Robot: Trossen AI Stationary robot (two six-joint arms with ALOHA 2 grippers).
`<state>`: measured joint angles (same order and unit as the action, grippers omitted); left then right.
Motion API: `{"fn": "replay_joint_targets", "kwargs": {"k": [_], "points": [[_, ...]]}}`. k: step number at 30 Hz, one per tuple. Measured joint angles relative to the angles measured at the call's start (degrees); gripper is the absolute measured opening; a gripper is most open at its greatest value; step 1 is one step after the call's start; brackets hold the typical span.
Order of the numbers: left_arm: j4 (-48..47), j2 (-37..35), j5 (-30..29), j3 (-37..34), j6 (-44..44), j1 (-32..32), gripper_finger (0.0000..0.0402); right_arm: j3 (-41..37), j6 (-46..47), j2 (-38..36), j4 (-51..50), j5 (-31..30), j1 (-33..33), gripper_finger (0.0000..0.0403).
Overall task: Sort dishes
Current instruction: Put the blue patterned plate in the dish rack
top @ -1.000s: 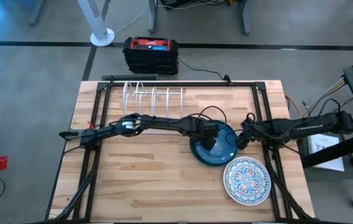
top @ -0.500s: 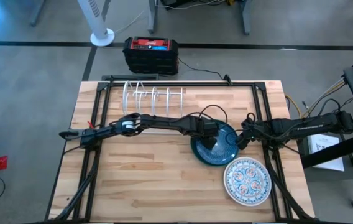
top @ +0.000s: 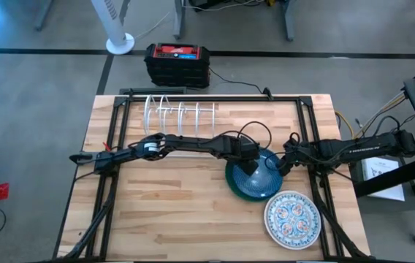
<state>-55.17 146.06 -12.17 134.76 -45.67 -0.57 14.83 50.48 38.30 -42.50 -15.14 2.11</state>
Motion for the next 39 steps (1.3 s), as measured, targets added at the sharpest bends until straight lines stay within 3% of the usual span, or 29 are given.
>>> {"fn": "replay_joint_targets", "kwargs": {"k": [7, 21, 39], "points": [[0.0, -0.2, -1.7, 0.0, 0.4, -0.1, 0.0135, 0.0, 0.0, 0.0, 0.3, -0.5, 0.0, 0.0147], [-0.5, -0.5, -3.8, 0.2, 1.7, -0.3, 0.0052, 0.0, 0.0, 0.0, -0.1, -1.0, 0.0, 0.0152], [-0.6, -0.5, -3.8, 0.2, 1.9, -0.3, 0.0046, 0.0, -0.1, 0.0, 0.0, -1.1, 0.0, 0.0153]]}}
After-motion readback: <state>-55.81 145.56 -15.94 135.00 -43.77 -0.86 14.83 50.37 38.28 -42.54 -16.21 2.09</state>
